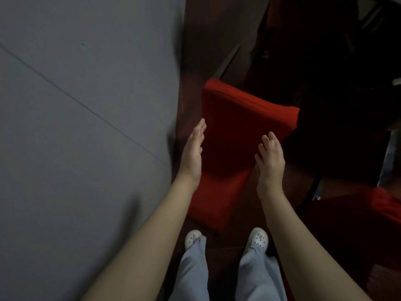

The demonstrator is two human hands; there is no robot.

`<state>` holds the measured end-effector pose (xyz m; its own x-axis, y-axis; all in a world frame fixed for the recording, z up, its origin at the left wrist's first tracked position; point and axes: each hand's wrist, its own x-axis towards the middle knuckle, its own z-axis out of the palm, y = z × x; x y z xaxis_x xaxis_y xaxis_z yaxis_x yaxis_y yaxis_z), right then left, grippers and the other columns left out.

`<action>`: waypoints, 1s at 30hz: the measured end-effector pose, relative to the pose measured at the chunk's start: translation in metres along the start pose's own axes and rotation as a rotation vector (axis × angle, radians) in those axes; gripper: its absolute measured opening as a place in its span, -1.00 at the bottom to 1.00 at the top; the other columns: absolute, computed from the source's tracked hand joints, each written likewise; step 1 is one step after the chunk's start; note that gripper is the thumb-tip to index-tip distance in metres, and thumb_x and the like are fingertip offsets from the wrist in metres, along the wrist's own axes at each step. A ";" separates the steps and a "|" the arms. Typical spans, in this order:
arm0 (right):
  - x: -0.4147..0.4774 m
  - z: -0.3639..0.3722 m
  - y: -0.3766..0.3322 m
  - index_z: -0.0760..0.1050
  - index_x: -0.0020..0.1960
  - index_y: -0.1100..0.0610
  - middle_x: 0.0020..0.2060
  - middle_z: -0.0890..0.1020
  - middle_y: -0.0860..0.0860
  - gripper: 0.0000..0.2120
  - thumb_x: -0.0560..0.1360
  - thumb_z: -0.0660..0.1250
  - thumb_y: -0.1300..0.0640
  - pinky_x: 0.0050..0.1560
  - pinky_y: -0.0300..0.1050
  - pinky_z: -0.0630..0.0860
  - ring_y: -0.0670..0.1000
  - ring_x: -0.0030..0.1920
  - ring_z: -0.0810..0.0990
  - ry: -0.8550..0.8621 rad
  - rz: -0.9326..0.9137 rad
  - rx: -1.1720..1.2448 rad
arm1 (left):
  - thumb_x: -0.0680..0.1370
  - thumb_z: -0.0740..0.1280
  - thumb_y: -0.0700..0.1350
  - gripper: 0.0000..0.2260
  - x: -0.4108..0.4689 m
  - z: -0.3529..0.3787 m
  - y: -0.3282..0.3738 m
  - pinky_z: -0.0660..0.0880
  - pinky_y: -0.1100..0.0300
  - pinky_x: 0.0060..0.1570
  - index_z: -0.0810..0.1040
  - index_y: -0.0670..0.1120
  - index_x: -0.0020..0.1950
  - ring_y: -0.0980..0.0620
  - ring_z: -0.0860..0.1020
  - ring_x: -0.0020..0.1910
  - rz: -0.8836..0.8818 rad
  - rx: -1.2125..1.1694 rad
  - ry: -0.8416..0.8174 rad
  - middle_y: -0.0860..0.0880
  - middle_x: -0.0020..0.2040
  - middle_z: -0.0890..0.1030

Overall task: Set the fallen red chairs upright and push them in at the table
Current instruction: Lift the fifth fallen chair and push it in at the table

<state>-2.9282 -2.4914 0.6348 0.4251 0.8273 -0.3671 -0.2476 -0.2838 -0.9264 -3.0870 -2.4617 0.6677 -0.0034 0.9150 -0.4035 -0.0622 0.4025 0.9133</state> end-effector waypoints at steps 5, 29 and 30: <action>0.000 0.022 0.042 0.21 0.53 0.06 0.46 0.36 0.02 -0.52 0.65 0.11 -0.07 0.44 0.04 0.31 0.01 0.44 0.34 0.052 0.042 0.015 | 0.64 -0.09 0.19 -0.54 0.021 -0.028 -0.032 0.07 0.07 0.45 0.24 0.13 0.51 0.14 0.21 0.47 -0.052 0.044 -0.025 0.10 0.51 0.28; 0.060 -0.037 0.353 0.22 0.50 -0.12 0.32 0.39 -0.27 -0.53 0.62 0.16 -0.12 0.22 -0.24 0.40 -0.37 0.26 0.40 -0.021 0.210 -0.322 | 0.64 0.03 0.21 -0.58 0.102 -0.098 -0.404 0.00 0.01 0.51 0.18 0.25 0.51 0.14 0.05 0.54 -0.257 0.601 -0.090 0.17 0.55 0.14; 0.064 -0.040 0.386 0.20 0.51 -0.16 0.30 0.37 -0.31 -0.51 0.61 0.17 -0.14 0.15 -0.30 0.40 -0.45 0.21 0.40 -0.047 0.217 -0.345 | 0.63 0.01 0.23 -0.57 0.109 -0.103 -0.438 -0.04 -0.02 0.51 0.15 0.28 0.51 0.12 0.01 0.55 -0.250 0.686 -0.098 0.18 0.56 0.11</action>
<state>-2.9616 -2.5675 0.2505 0.3529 0.7496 -0.5600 -0.0175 -0.5931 -0.8049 -3.1629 -2.5412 0.2183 0.0202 0.7788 -0.6269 0.5890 0.4974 0.6369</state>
